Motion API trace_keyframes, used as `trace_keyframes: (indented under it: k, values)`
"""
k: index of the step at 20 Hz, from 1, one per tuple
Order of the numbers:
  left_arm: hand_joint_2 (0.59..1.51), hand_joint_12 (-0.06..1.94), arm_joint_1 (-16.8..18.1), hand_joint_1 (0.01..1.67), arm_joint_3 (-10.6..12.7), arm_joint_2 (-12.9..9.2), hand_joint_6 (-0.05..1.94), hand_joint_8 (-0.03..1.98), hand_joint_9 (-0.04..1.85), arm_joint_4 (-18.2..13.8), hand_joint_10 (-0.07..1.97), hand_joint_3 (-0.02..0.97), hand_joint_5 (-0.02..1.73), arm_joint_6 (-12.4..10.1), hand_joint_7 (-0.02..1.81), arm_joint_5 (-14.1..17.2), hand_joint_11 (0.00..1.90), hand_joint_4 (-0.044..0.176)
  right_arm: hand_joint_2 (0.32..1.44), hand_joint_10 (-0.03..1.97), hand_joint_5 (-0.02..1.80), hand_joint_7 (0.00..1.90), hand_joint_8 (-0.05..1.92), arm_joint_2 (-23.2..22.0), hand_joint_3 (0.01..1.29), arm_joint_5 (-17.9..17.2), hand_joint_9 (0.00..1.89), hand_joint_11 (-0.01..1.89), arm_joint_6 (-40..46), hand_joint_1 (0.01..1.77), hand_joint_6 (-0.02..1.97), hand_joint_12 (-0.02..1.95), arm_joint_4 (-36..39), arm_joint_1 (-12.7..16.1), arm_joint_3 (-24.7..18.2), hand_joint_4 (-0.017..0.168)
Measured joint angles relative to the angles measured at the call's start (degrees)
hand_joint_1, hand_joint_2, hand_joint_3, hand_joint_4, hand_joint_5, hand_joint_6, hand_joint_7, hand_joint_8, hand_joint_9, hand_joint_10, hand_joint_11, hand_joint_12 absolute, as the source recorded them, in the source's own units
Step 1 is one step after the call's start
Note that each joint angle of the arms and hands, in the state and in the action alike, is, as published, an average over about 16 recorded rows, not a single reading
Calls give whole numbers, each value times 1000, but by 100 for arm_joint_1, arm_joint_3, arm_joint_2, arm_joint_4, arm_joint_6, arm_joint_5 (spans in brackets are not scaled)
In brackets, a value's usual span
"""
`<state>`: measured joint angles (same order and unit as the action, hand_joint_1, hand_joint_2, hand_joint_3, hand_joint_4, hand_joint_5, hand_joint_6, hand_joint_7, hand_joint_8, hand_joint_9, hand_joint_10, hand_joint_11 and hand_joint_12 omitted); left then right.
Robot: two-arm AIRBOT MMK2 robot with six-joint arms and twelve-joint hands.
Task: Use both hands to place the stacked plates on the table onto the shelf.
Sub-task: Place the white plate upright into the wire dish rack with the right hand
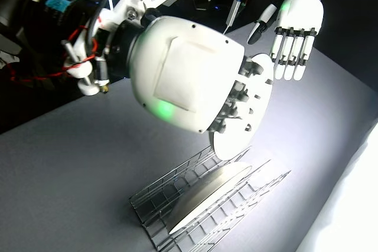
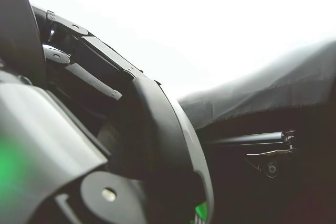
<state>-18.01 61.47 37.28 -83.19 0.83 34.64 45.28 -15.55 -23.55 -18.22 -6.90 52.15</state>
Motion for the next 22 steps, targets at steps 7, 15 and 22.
trace_keyframes:
  k: [7, 15, 22]
  values:
    - [1173, 320, 8, 22, -40, -29, 6, -1, 165, -83, 17, 4, 166, -42, 183, 28, 25, 3, 993, 1036, 968, 1121, 714, -267, 14, -95, 994, 785, -14, 1411, 832, 1170, -43, -311, -72, -5]
    - [1173, 302, 17, 22, -93, -36, 6, 0, 164, -130, 17, 4, 160, -62, 177, 51, 24, 3, 995, 1040, 965, 1111, 743, -423, 14, -435, 992, 786, -18, 1411, 838, 1172, -93, -812, 8, -5]
    - [1173, 307, 17, 22, -103, -34, 5, 1, 160, -142, 16, 4, 156, -79, 172, 61, 23, 4, 997, 1043, 963, 1105, 761, -452, 14, -732, 989, 782, -27, 1408, 843, 1178, -119, -1220, 200, -5]
